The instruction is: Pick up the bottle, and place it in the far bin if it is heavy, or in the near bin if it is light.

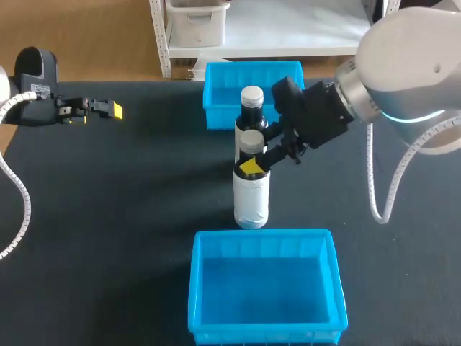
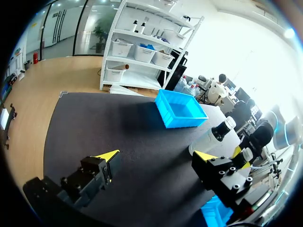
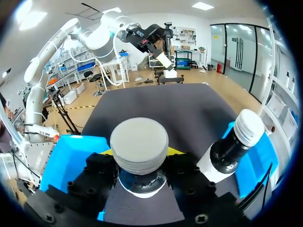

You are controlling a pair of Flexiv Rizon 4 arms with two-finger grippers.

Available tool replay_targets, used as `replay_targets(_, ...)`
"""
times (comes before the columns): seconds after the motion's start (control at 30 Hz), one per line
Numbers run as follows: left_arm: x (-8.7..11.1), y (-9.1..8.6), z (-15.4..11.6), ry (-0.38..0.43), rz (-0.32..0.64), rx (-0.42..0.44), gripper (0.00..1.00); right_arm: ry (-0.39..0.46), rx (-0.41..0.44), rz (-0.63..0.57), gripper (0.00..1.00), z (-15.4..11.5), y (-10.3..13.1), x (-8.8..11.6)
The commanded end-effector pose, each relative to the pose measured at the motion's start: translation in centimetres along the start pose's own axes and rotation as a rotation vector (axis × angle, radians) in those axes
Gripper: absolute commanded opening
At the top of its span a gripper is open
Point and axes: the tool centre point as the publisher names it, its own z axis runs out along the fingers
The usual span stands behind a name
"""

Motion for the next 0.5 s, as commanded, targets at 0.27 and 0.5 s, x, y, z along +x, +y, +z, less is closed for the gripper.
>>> replay_targets(0.27,0.0,0.0,0.0,0.0,0.0,0.0,1.0,-0.002,0.031,-0.013,0.0,-2.0,0.6,-0.7)
replay_targets(0.5,0.0,0.0,0.0,0.0,0.0,0.0,1.0,0.0,0.058,-0.019,0.0,-3.5,0.6,-1.2)
